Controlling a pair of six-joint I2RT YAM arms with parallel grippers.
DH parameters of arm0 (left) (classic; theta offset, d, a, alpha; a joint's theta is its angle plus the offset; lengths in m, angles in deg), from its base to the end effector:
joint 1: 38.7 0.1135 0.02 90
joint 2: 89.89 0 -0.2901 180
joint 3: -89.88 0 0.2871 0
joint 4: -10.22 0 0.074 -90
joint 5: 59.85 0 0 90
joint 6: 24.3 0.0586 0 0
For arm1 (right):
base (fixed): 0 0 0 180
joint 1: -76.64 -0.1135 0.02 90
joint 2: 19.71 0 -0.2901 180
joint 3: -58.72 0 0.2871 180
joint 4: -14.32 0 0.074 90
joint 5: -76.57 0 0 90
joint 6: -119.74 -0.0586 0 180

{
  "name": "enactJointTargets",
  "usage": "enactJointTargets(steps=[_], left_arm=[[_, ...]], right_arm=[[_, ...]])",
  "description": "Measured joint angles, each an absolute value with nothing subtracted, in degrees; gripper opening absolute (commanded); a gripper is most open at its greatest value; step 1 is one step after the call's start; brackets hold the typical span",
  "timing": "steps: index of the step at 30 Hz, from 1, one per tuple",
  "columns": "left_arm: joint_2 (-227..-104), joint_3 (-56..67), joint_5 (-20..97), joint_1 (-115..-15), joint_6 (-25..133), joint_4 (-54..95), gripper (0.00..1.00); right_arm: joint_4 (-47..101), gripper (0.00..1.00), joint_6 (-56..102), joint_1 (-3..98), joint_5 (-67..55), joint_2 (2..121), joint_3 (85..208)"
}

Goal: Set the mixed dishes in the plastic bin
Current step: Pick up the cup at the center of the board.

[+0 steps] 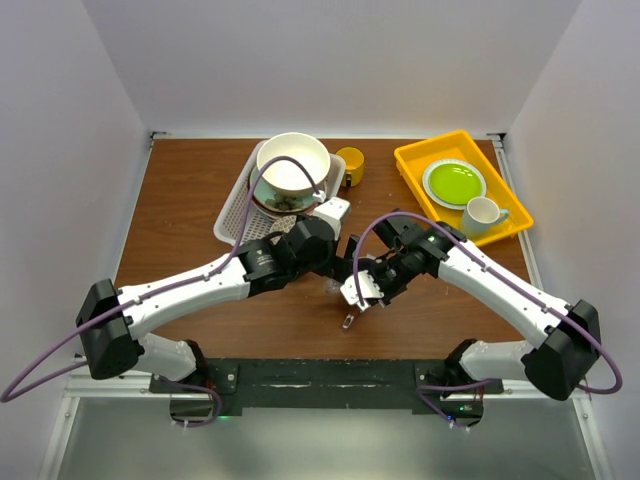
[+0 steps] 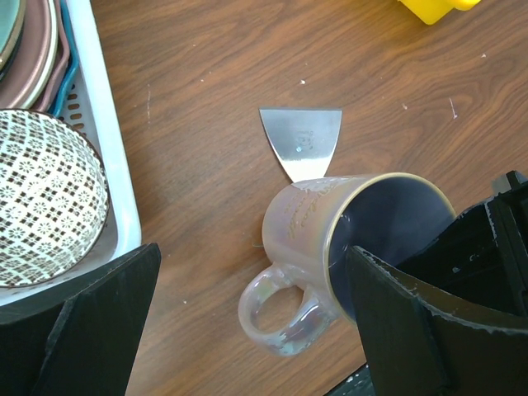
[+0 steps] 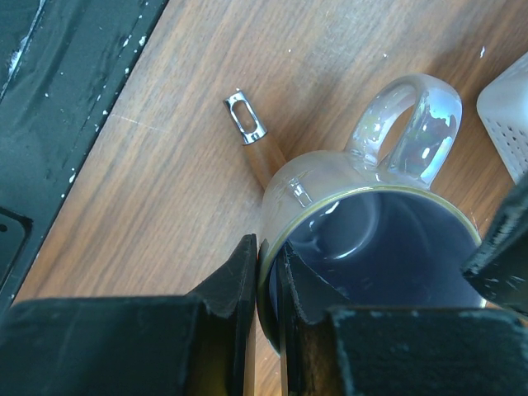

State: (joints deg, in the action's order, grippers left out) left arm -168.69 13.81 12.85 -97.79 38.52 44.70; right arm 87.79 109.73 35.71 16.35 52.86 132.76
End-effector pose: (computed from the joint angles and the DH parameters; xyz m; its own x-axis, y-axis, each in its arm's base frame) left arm 0.1968 -0.2947 0.3058 -0.5950 0.1447 -0.7906 0.4786 0.8541 -0.2038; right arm 0.1764 0.1915 0.2789 0.5493 -0.6550 -0.5189 -0.8266 -0.5171 -0.2222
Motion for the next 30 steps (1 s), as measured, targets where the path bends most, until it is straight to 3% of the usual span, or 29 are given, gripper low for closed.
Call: enactJointTargets(steps=[17, 22, 30], left_arm=[[-173.2, 10.84, 13.55, -98.12, 41.14, 46.78, 0.9], [-175.67, 9.77, 15.17, -98.14, 42.36, 46.01, 0.73], [-177.92, 8.46, 17.73, -98.68, 43.78, 44.44, 0.34]], right_arm=[[87.61, 0.0, 109.71, 35.71, 16.09, 52.4, 132.58], [87.59, 0.0, 109.71, 35.71, 16.07, 51.99, 132.51], [86.81, 0.0, 109.33, 35.64, 16.11, 51.14, 132.19]])
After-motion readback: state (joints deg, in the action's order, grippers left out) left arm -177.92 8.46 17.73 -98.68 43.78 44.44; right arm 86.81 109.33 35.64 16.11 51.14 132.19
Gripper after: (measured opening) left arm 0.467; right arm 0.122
